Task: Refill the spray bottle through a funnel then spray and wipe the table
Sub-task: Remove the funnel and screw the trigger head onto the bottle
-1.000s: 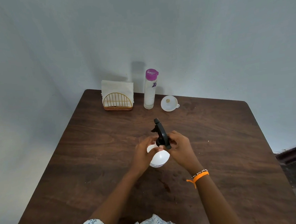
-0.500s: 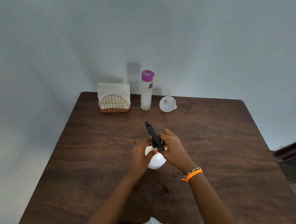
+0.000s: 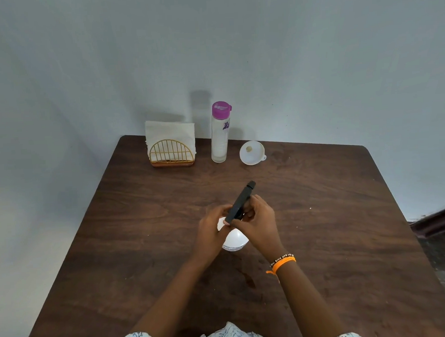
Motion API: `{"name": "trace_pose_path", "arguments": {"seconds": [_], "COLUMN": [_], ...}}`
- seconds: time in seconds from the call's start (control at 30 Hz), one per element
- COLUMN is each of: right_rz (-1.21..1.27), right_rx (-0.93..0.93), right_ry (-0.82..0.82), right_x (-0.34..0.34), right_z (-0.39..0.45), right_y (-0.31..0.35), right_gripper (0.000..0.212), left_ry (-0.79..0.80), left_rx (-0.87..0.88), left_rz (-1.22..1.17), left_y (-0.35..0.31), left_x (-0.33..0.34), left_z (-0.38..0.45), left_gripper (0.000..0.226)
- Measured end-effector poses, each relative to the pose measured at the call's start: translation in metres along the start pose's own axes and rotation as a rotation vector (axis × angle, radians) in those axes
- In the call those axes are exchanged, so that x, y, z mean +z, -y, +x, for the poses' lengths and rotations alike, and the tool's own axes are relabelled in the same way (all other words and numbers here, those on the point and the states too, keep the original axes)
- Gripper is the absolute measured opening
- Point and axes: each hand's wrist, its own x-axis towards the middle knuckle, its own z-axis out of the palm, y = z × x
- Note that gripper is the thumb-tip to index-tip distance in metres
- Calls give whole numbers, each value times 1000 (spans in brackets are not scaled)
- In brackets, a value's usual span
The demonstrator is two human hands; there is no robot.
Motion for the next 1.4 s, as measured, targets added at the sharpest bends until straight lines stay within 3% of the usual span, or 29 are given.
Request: {"name": "trace_pose_path", "arguments": {"seconds": [0.33,0.53,0.7,0.8,0.93,1.13,1.27,1.4], "right_rz": [-198,-201,-132,-102,-151,77,150,150], "right_rx": [3,-92,-51,3,15,58,72,152], "right_ry": [-68,61,169,96,33,329,195,8], "right_x": [6,-11,-16,-13,-4,-15,-14,2], "right_z": [-6,-5,4,6,1,-4,-5,-6], "right_y": [-2,-10,-3,-3,-5,-16,-20,-13], "right_gripper": [48,21,25,28,36,39,25,32], "left_ry": [10,11,17,1,4,-2,23,-4], "left_rx": [40,-16,-59,-8,-11,-53,-31,13], "left_rz": [0,31,14,32,47,48,56,113], "left_y": [2,-1,-1,-4,-4,-4,-4,-5], "left_x": [-2,-1,-2,-3,-3,-3,-2,-4], "left_z": [2,2,1,2,2,3,1,3], "left_gripper": [24,25,43,27,24,28,30,24]}}
